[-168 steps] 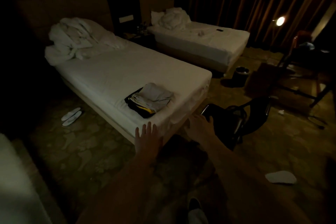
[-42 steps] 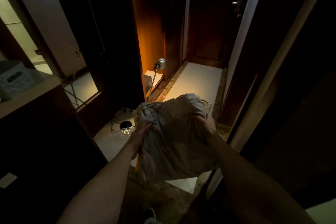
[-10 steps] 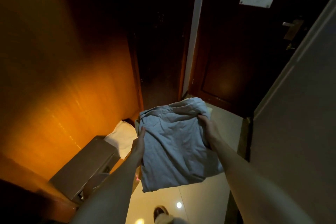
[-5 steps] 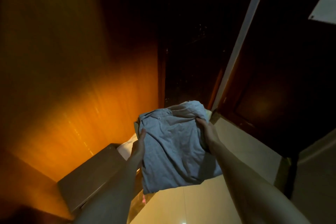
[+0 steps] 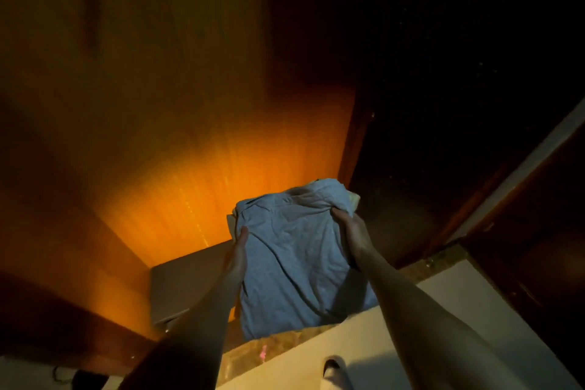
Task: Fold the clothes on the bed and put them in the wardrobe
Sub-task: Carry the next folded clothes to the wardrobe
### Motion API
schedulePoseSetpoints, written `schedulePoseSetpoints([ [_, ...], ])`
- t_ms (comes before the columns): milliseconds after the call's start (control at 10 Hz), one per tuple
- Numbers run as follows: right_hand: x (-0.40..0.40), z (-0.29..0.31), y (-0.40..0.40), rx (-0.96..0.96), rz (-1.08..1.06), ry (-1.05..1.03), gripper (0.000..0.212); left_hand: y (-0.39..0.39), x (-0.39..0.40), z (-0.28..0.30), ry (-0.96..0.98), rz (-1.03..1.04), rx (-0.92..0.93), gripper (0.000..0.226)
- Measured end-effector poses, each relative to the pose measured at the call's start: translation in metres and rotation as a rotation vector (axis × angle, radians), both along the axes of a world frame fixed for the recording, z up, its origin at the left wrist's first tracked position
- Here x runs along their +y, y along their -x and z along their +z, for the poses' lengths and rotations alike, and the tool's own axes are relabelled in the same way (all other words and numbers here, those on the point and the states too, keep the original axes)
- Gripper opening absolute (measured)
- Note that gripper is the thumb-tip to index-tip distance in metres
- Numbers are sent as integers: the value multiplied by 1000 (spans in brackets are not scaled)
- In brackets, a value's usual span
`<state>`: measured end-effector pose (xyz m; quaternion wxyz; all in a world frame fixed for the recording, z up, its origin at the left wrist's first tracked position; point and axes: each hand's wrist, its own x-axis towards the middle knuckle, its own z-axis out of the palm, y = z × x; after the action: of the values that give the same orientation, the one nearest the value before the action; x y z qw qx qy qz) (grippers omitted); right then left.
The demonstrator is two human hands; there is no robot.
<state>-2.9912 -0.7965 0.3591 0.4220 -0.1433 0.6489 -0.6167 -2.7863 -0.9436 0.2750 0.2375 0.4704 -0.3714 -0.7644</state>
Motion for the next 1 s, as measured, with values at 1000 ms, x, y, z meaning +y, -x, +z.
schedulePoseSetpoints([
  [1000,-184,-306,93,216,271,-180,79,55,-74,-241,0,337,-598,83],
])
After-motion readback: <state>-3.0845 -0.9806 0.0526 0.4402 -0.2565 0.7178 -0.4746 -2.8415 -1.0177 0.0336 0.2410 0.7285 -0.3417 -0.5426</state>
